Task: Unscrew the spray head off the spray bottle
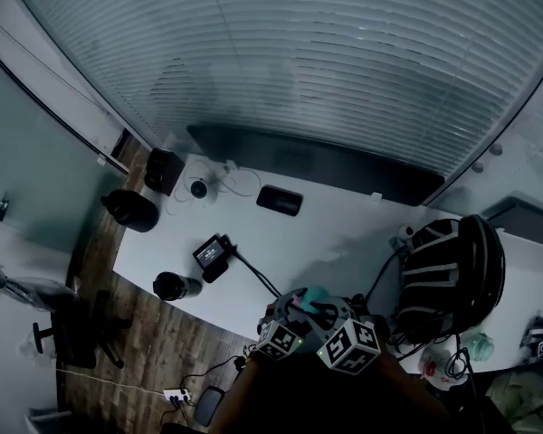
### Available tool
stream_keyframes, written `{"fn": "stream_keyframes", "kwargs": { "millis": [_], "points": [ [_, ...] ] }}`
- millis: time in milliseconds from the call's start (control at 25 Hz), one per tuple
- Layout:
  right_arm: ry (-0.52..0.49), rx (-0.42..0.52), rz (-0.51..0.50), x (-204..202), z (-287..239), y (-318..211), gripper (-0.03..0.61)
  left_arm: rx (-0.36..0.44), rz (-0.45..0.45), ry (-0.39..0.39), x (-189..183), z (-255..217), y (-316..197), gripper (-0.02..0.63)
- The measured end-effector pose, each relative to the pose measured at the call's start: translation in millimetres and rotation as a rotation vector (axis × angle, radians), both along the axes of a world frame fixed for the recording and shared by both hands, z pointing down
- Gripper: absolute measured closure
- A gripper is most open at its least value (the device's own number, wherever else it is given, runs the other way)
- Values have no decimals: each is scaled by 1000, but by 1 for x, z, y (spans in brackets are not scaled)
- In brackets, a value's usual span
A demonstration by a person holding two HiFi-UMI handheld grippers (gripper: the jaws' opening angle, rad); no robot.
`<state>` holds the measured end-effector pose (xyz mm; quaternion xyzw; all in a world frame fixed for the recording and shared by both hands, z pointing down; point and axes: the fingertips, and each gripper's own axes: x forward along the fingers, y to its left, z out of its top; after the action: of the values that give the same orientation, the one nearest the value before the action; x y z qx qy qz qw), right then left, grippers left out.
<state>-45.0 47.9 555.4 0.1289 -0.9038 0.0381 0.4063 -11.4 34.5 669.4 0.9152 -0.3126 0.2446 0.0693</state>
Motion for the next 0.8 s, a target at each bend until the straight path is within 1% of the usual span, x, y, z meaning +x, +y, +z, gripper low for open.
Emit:
{"fn": "stream_keyframes", "kwargs": {
  "millis": [80, 120, 200, 240, 280, 400, 520, 600, 680, 720, 760, 800],
  "points": [
    [20, 18, -36, 3, 2, 2, 494, 10, 67, -16, 4, 2, 0, 261],
    [21, 26, -51, 4, 1, 3, 494, 11, 103, -7, 6, 1, 2, 259],
    [5, 34, -76, 6, -3, 6, 494, -14, 186, 40, 11, -3, 9, 261],
    [-5, 36, -102, 6, -6, 11, 494, -40, 246, 69, 14, -6, 16, 261],
    [-14, 35, -141, 6, -10, 18, 494, -71, 322, 88, 17, -10, 26, 260],
    [-70, 26, -260, 6, -28, 43, 494, -166, 558, 86, 17, -25, 60, 261],
    [-164, -12, -363, 11, -51, 66, 492, -315, 774, 131, 13, -46, 99, 261],
    [-224, -39, -446, 15, -66, 81, 492, -403, 886, 157, 7, -61, 120, 261],
    [-286, -39, -502, 19, -85, 88, 492, -433, 952, 191, 0, -80, 125, 261],
    [-321, -31, -513, 21, -95, 88, 492, -441, 972, 225, -2, -91, 124, 261],
    [-360, -24, -517, 23, -105, 86, 492, -457, 986, 272, -5, -102, 122, 261],
    [-403, -25, -518, 25, -116, 85, 492, -489, 1001, 333, -8, -114, 120, 261]
  ]
}}
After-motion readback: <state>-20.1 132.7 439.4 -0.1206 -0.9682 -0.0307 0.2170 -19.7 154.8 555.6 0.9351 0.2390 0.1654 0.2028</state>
